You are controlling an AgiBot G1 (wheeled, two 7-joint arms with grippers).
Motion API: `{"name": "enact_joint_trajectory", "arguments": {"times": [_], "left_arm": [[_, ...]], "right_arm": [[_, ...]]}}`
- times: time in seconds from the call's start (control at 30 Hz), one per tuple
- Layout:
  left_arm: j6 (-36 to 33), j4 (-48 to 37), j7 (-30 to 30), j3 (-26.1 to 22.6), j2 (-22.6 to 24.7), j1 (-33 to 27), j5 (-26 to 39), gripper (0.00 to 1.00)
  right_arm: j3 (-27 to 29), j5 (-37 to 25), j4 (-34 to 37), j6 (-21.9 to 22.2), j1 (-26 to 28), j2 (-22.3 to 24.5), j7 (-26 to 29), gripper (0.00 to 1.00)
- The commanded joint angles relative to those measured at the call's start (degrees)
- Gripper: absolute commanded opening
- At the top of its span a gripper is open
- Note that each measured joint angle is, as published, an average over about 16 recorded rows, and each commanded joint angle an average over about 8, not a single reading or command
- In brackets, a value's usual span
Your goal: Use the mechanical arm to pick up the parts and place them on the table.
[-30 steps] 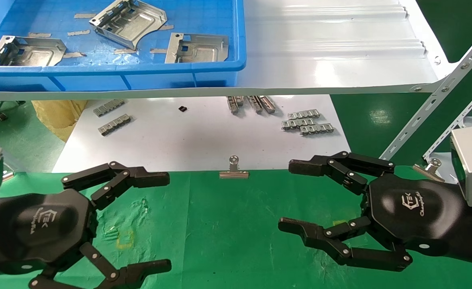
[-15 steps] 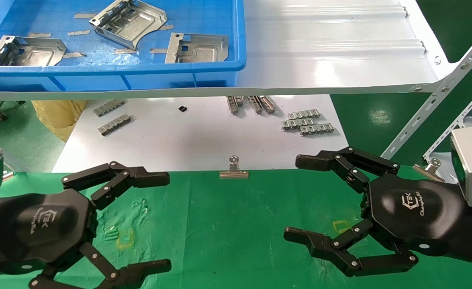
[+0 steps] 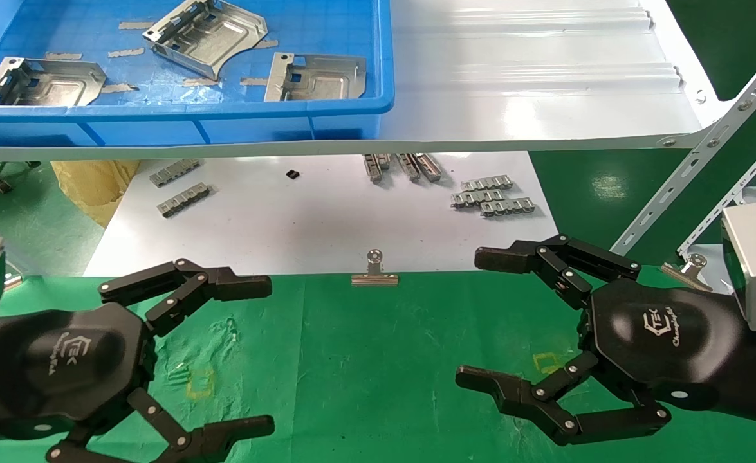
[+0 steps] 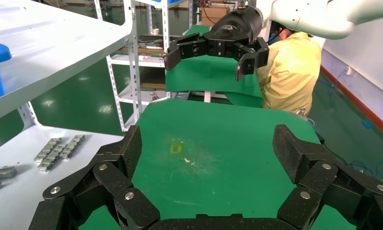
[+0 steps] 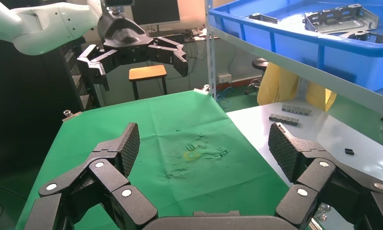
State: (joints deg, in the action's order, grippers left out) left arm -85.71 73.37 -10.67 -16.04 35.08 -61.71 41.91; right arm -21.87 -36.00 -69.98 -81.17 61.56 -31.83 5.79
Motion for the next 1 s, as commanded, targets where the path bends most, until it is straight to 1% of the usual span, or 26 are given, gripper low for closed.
{"name": "enact_joint_trajectory", "arguments": {"times": [0.03,0.27,0.3,0.53,0.57,1.0], "left_arm": [[0.0,0.0,0.0,0.0,0.0,0.0,0.0,1.0],[0.0,0.0,0.0,0.0,0.0,0.0,0.0,1.0],[0.0,0.0,0.0,0.0,0.0,0.0,0.0,1.0],[0.0,0.0,0.0,0.0,0.0,0.0,0.0,1.0],[0.0,0.0,0.0,0.0,0.0,0.0,0.0,1.0],[0.0,0.0,0.0,0.0,0.0,0.0,0.0,1.0]], "right_arm": [[0.0,0.0,0.0,0.0,0.0,0.0,0.0,1.0],[0.0,0.0,0.0,0.0,0.0,0.0,0.0,1.0],[0.0,0.0,0.0,0.0,0.0,0.0,0.0,0.9],[0.0,0.0,0.0,0.0,0.0,0.0,0.0,0.02],[0.0,0.0,0.0,0.0,0.0,0.0,0.0,0.0],[0.0,0.0,0.0,0.0,0.0,0.0,0.0,0.0]]}}
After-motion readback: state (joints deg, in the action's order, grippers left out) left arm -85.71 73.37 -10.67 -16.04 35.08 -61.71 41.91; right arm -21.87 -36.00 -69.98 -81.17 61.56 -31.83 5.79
